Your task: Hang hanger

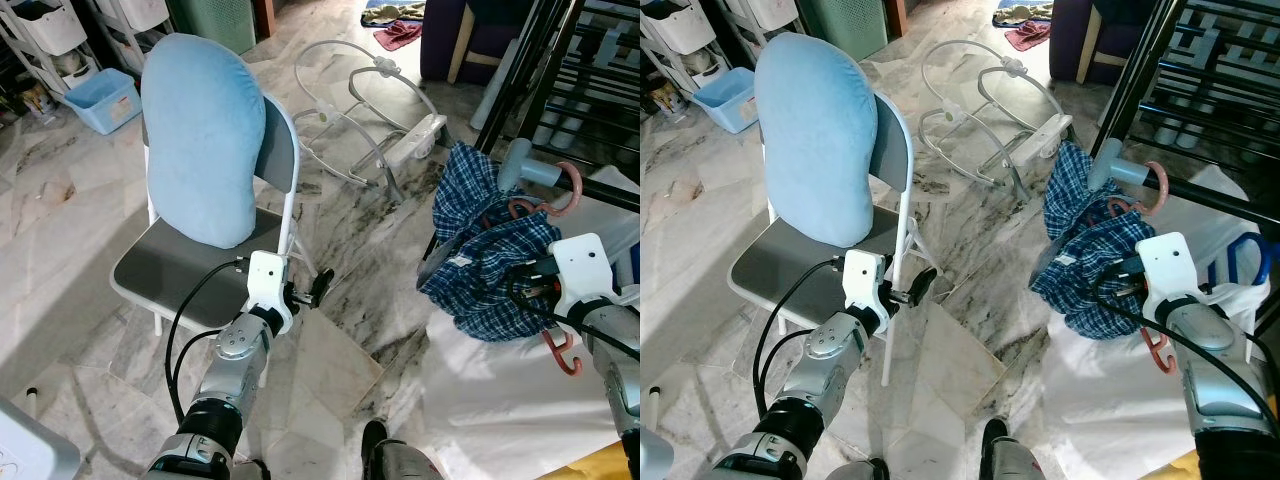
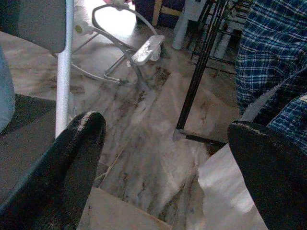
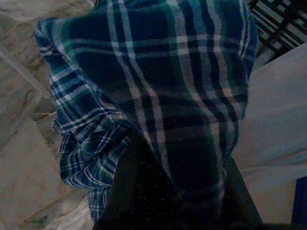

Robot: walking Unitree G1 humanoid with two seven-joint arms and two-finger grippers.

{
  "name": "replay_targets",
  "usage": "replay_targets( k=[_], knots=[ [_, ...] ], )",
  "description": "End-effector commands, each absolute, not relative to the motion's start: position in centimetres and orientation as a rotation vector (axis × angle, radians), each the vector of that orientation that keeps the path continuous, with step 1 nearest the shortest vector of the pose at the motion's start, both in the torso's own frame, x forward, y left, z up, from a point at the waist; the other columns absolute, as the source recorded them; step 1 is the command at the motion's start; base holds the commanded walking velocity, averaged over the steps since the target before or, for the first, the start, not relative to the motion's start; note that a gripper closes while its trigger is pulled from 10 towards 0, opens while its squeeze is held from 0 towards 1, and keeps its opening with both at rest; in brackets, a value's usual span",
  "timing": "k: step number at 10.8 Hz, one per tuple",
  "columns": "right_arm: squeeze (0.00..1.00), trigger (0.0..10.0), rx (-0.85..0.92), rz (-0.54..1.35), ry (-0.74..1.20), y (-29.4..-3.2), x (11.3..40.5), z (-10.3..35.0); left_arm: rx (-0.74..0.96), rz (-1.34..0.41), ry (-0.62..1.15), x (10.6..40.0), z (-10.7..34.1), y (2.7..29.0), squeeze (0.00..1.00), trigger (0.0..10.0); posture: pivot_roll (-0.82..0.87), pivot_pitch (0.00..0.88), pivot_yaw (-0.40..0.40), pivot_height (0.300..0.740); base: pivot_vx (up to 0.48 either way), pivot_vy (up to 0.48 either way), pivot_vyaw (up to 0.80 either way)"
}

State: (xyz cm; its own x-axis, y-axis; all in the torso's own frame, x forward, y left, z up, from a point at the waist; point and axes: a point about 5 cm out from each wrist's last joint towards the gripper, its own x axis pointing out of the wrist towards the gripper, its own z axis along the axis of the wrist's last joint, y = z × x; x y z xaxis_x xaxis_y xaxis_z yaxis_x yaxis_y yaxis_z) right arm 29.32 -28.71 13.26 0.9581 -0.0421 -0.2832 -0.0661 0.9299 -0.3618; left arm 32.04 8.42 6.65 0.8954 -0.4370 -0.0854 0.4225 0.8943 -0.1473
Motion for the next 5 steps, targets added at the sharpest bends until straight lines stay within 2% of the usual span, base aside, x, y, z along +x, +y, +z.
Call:
replay_targets(
  k=[1, 3, 5],
  knots=[
    [0.00, 0.0, -0.371, -0.007, 0.310, -28.7, 28.8, 12.2, -0.126, -0.445, 0.140, 32.0, 6.3, 8.4, 0.00, 10.0, -0.15, 0.173, 0.060, 0.740, 0.000, 0.000, 0.00],
    [0.00, 0.0, -0.365, -0.047, 0.135, -28.1, 29.3, 14.0, -0.155, -0.437, 0.135, 32.0, 6.4, 8.3, 0.00, 10.0, -0.15, 0.173, 0.060, 0.740, 0.000, 0.000, 0.00],
    [0.00, 0.0, -0.321, -0.181, -0.056, -27.1, 28.5, 15.1, -0.154, -0.430, 0.133, 32.1, 6.5, 8.2, 0.00, 10.0, -0.16, 0.172, 0.057, 0.740, 0.000, 0.000, 0.00]
  ],
)
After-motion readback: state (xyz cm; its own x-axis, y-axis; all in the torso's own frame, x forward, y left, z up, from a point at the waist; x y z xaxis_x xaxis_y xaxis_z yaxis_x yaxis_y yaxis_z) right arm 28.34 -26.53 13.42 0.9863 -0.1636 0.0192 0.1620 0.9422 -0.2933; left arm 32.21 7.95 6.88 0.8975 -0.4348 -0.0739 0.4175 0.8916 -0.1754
